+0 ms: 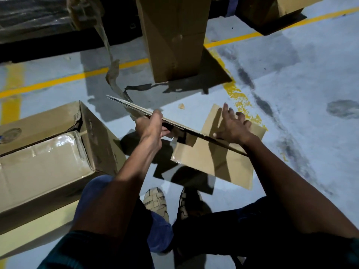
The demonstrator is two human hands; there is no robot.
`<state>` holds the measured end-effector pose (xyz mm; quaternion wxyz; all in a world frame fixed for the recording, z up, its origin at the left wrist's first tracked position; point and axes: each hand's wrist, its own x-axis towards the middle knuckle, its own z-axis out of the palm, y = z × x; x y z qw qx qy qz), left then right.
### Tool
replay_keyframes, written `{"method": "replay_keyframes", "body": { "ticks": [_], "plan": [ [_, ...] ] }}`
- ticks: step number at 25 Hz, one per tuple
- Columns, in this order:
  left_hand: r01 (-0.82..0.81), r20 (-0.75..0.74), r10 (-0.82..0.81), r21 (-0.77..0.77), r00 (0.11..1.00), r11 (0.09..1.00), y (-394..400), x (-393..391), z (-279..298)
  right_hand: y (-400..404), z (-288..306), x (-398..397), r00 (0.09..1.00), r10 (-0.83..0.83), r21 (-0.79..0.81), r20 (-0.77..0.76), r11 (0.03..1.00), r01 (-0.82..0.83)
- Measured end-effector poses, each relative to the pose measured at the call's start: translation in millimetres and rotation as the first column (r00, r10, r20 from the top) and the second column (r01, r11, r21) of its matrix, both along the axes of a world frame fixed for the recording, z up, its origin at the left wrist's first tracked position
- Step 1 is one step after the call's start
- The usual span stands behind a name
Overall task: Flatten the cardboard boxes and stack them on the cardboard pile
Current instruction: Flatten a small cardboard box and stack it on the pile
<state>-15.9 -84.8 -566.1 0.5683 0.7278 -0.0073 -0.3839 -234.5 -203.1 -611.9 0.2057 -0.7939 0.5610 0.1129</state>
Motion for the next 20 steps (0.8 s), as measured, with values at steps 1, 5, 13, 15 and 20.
{"method": "replay_keyframes", "body": {
  "ticks": [1,5,13,15,20],
  "plan": [
    [0.015,0.017,-0.015,-0.008,1.0,1.0,1,-2,3,-2,-1,-6,0.997,-0.074,0.01,0.036,0.997,0.073],
    [0.055,0.1,-0.057,0.021,0.993,0.998,2,-5,7,-2,0,-22,0.951,-0.262,0.127,0.167,0.962,0.243],
    [0.086,0.174,-0.095,0.058,0.98,0.995,-1,-3,7,-10,-7,-20,0.944,-0.229,0.04,0.238,0.973,0.226],
    [0.07,0.151,-0.076,0.049,0.986,0.996,-1,-2,6,-12,2,-16,0.964,-0.147,-0.006,0.223,0.988,0.152],
    [-0.012,0.048,0.011,0.022,0.999,1.0,-1,1,3,-8,22,-5,0.936,0.018,-0.041,0.351,0.999,-0.004]
  ]
}}
